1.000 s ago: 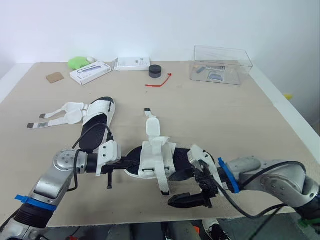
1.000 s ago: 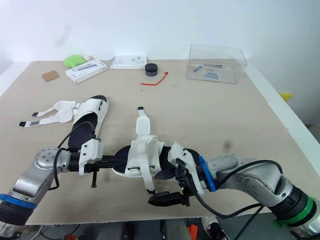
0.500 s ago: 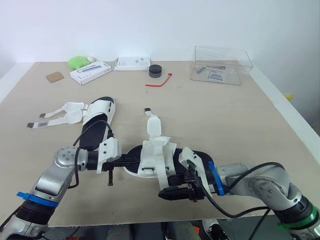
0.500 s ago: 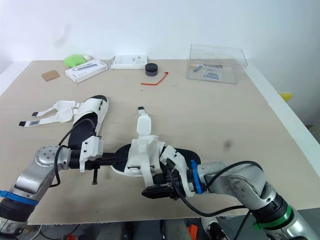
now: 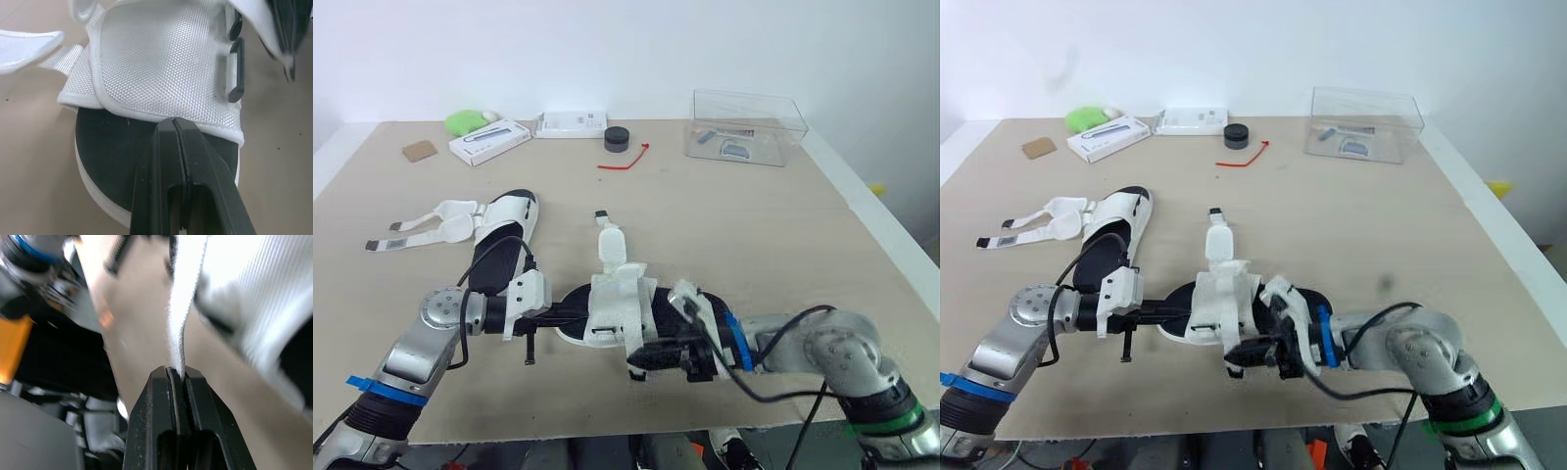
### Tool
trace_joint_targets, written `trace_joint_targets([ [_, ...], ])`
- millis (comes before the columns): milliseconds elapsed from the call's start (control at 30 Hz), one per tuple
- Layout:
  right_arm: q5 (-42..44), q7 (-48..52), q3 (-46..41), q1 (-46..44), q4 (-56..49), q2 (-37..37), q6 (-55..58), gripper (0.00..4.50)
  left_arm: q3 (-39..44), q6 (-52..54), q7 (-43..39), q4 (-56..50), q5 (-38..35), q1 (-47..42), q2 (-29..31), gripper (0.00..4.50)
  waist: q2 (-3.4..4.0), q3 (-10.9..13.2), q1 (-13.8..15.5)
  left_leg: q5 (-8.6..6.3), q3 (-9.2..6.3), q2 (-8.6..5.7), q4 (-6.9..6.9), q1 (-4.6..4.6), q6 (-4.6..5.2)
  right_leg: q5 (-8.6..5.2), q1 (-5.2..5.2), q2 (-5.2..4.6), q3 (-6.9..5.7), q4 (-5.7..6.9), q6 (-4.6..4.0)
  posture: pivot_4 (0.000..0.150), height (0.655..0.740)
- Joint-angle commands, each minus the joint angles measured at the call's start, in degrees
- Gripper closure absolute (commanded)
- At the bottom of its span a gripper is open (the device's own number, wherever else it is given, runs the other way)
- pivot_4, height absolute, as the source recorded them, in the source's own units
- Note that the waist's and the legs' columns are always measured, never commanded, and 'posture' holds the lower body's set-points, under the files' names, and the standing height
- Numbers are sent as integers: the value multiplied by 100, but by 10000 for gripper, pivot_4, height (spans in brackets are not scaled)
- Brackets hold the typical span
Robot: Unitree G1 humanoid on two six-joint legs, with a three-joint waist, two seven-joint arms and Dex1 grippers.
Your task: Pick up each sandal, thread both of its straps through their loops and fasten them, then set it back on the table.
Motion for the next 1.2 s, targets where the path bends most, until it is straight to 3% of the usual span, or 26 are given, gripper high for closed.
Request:
trace_joint_targets([
  [33,1393,-547,-485,-1109,771,-17,165,44410,11,-26,-30,-36,19,-66,-32,45000,1,2,-4,0,1,1,0,2,0,3,0,2,2,0,-2,1500,7400],
  [167,1653,-1023,-413,-2043,1826,63,401,44410,-31,-94,-22,43,69,-101,-93,45000,-4,-1,11,3,-10,6,-3,1,6,2,1,12,-7,-1,-9,1500,7400],
  [300,1542,-1172,-305,-2316,2355,128,761,44410,-66,-134,-26,86,118,-126,-186,45000,-4,-1,19,-4,-11,4,-3,-47,19,15,-6,2,-11,-5,-38,1500,7400],
  [567,1877,-1677,-202,-1995,2455,210,1149,44410,-77,-158,-43,51,136,-79,-221,45000,-3,-1,18,-15,-16,-6,1,-55,36,23,-11,-27,-24,-43,-18,1500,7400],
  [900,3341,-2605,211,-1797,2428,-52,667,44410,-98,-197,-69,54,187,-62,-200,45000,-2,-1,18,-15,-17,-6,1,-56,37,26,-11,-21,-26,-54,-14,1500,7400],
  [1200,3410,-2575,452,-1503,2272,-249,580,44410,-105,-205,-63,-15,216,10,-189,45000,-2,-2,17,-19,-17,-6,1,-68,43,27,-11,-24,-25,-61,-12,1500,7400],
])
